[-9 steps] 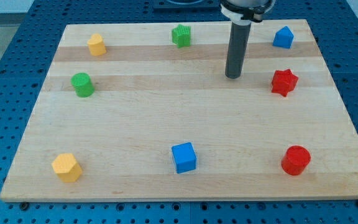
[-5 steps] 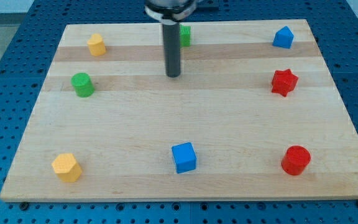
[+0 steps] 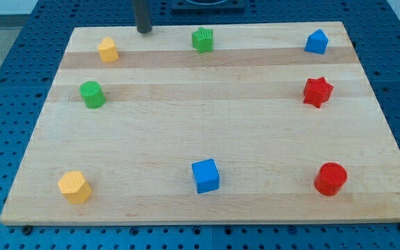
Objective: Move the green circle into the yellow hexagon
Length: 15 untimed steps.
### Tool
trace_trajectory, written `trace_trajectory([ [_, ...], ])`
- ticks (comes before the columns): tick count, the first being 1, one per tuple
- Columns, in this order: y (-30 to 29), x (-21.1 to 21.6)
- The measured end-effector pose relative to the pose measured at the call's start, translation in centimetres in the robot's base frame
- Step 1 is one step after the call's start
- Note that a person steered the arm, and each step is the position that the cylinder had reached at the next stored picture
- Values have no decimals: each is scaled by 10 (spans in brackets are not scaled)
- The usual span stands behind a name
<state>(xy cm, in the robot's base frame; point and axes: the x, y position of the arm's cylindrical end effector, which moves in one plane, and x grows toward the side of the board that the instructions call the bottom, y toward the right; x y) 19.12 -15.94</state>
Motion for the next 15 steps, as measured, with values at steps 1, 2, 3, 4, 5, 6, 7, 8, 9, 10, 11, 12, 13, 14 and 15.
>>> trace_trajectory([
  [1,-24,1],
  [2,-32,1],
  [3,-36,5],
  [4,-51,25],
  [5,-56,40],
  [6,-56,59],
  [7,-56,92],
  [8,-56,121],
  [9,-56,136],
  [10,-56,148],
  [11,-56,154],
  [12,-56,158],
  [13,-57,204],
  [14,-47,212],
  [15,-33,212],
])
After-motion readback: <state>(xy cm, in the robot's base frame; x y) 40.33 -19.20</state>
